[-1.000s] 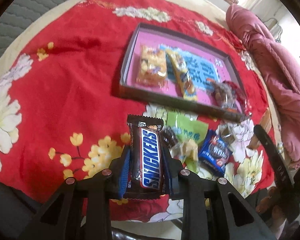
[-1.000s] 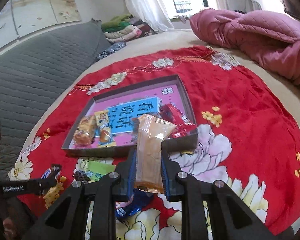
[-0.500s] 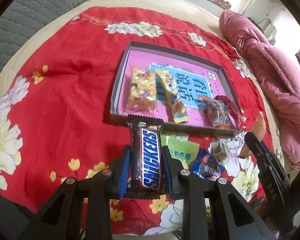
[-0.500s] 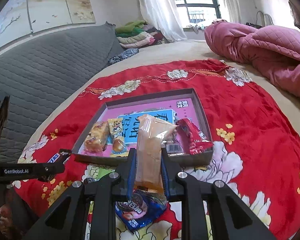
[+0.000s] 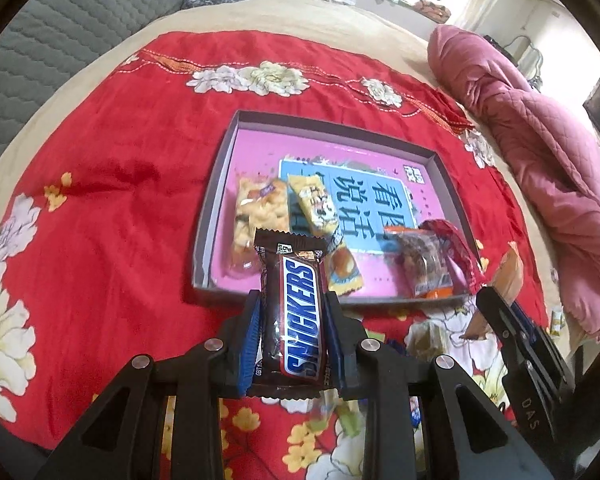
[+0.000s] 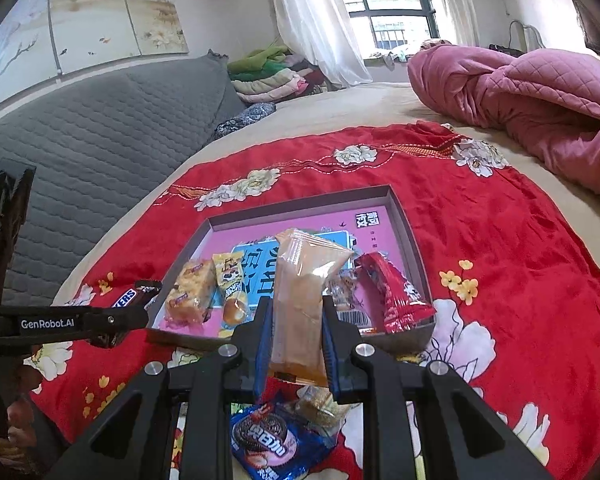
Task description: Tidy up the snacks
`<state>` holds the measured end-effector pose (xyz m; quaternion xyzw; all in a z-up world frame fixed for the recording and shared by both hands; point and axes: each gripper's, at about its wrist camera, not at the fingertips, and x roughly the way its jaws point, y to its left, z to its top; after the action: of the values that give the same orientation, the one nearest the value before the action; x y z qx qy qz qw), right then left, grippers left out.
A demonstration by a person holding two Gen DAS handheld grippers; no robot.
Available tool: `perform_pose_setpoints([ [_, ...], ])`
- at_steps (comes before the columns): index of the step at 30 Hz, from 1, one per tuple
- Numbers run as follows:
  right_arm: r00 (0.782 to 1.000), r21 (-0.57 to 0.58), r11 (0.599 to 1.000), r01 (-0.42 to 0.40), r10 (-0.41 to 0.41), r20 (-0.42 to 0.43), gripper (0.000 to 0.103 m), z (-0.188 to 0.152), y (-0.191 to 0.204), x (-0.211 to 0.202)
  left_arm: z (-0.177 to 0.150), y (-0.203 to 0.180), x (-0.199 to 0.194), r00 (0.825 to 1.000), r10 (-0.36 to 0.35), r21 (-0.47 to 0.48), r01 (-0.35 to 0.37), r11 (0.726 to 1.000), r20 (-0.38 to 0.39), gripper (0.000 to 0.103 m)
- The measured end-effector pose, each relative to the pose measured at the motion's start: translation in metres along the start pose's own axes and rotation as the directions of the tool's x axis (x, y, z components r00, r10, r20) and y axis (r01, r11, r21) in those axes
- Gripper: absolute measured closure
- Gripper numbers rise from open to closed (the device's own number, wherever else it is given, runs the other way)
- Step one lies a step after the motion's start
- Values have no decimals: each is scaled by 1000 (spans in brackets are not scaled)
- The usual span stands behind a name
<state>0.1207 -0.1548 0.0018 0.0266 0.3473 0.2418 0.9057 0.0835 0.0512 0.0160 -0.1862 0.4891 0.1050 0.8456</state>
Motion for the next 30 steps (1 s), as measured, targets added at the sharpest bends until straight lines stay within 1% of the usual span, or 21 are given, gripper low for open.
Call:
perform_pose_setpoints([
  [11,1000,2,1000,-13,13,10,80,7,1,14,16,-6,16,1000,-1,6,2,1000,-3,73],
  [30,1000,-8,1000,-23,24,11,80,16,3,37,31,-11,39,1000,1,14,-1,1000,-19,73],
])
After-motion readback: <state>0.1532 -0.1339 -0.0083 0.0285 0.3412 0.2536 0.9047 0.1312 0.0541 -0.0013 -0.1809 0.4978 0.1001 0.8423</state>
